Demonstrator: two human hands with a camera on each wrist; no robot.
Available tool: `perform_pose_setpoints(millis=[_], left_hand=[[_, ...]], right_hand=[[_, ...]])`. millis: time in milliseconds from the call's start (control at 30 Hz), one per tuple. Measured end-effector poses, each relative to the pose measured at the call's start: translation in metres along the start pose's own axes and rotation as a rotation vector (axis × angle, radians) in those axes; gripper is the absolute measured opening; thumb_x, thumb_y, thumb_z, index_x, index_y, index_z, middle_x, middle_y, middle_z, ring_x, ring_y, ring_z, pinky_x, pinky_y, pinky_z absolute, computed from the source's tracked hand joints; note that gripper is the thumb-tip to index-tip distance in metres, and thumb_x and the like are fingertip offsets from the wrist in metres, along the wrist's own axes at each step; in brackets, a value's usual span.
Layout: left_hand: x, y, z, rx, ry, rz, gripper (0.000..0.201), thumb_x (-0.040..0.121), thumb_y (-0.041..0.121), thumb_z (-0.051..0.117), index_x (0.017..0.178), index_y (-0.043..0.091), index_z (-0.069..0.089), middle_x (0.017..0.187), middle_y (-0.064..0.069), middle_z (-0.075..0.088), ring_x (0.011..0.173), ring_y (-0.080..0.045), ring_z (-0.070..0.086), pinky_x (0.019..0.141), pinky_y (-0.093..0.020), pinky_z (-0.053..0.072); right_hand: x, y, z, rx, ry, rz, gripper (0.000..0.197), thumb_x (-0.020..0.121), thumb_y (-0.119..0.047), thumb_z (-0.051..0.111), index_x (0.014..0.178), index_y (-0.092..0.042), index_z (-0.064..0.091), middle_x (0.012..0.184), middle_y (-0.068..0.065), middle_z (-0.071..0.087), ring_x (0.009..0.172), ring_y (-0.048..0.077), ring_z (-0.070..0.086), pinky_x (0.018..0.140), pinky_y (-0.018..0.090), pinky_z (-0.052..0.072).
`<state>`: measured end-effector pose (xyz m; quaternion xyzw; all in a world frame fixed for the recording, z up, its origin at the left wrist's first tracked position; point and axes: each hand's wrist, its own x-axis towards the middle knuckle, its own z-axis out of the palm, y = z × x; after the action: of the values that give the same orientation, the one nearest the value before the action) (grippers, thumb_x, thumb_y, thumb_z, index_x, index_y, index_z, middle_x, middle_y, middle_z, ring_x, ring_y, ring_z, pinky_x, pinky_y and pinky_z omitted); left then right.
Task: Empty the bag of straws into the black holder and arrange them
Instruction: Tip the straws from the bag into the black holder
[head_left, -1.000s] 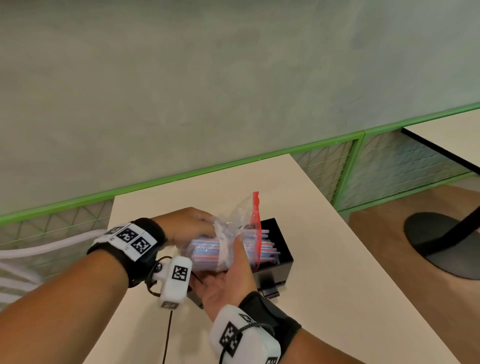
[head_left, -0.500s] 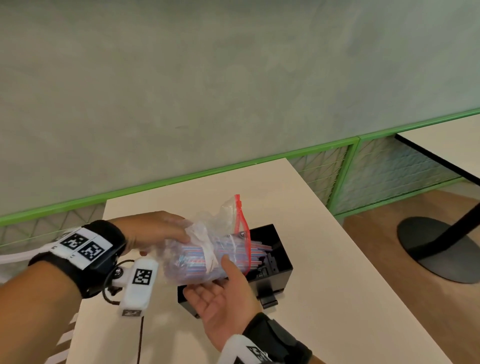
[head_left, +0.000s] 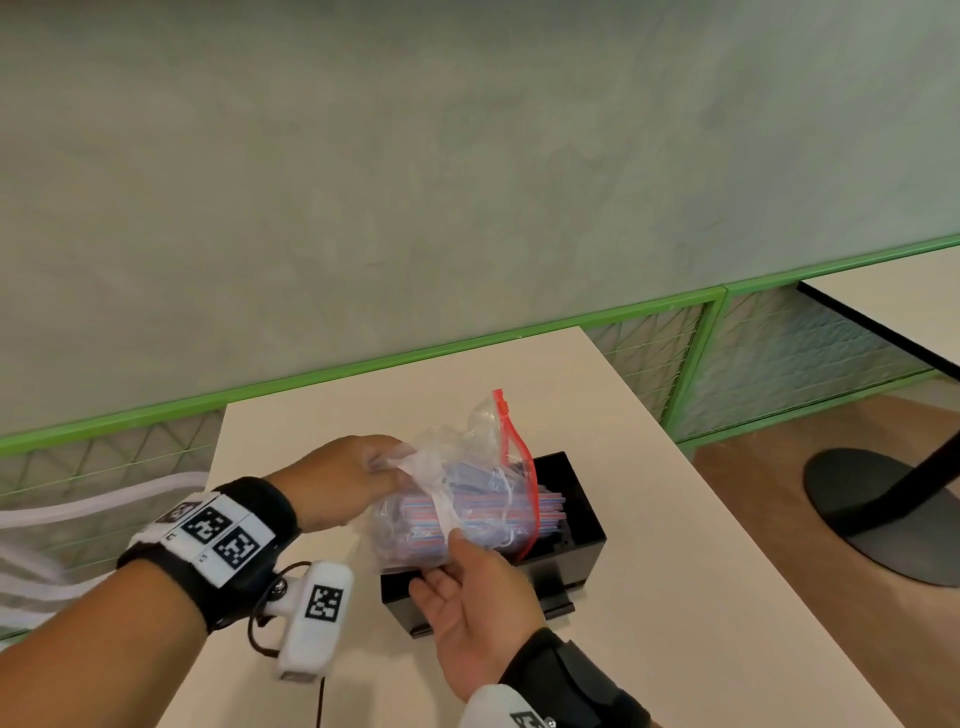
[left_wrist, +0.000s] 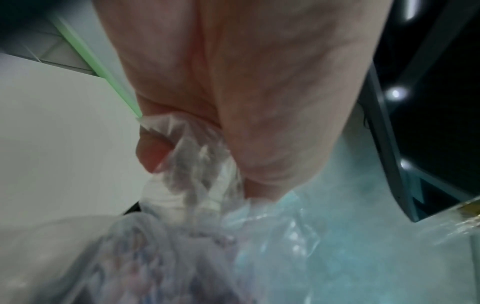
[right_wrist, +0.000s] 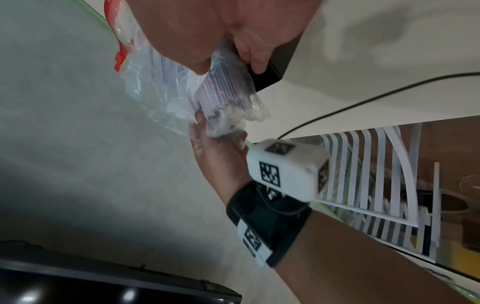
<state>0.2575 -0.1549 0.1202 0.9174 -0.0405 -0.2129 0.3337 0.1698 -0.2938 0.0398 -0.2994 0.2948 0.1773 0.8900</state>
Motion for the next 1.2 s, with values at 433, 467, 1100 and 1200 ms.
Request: perform_pose_setpoints(millis=[433, 467, 1100, 1200], left_hand=[[-0.042, -0.008, -0.035, -0.037, 0.375, 0.095, 0.012, 0.085, 0.015, 0.074, 0.086, 0.027, 0.075, 0.082, 0.016, 0.072, 0.060, -0.003, 0.057, 0.055, -0.022, 0.045], [-0.043, -0.007, -0.033, -0.013, 0.381, 0.092, 0.012, 0.087, 0.016, 0.072, 0.085, 0.027, 0.076, 0.079, 0.018, 0.073, 0.064, -0.005, 0.060, 0.057, -0.024, 0.046], [-0.077, -0.029, 0.007, -0.694, 0.565, -0.188, 0.110, 0.059, 0.048, 0.086, 0.150, 0.046, 0.024, 0.151, -0.002, 0.040, 0.131, -0.027, 0.047, 0.106, -0.051, 0.043], [-0.084, -0.041, 0.043, -0.880, 0.483, -0.274, 0.096, 0.062, 0.042, 0.091, 0.141, 0.049, 0.037, 0.146, -0.010, 0.052, 0.127, -0.029, 0.055, 0.104, -0.055, 0.044]], right_hand=[[-0.018, 0.000, -0.004, -0.142, -0.043, 0.003, 0.045, 0.104, -0.003, 0.049, 0.148, -0.009, 0.042, 0.113, 0.020, 0.066, 0.095, 0.025, 0.068, 0.084, 0.036, 0.059], [-0.018, 0.000, -0.004, -0.144, -0.038, 0.004, 0.043, 0.104, -0.003, 0.048, 0.147, -0.009, 0.043, 0.110, 0.019, 0.065, 0.095, 0.025, 0.067, 0.089, 0.039, 0.056], [-0.020, 0.008, -0.011, -0.190, -0.050, -0.017, 0.058, 0.103, 0.002, 0.046, 0.157, -0.015, 0.032, 0.131, 0.024, 0.063, 0.122, 0.032, 0.063, 0.080, 0.032, 0.059], [-0.023, 0.008, -0.010, -0.178, -0.070, -0.033, 0.055, 0.103, 0.002, 0.048, 0.154, -0.016, 0.036, 0.125, 0.021, 0.069, 0.114, 0.030, 0.069, 0.083, 0.033, 0.059]])
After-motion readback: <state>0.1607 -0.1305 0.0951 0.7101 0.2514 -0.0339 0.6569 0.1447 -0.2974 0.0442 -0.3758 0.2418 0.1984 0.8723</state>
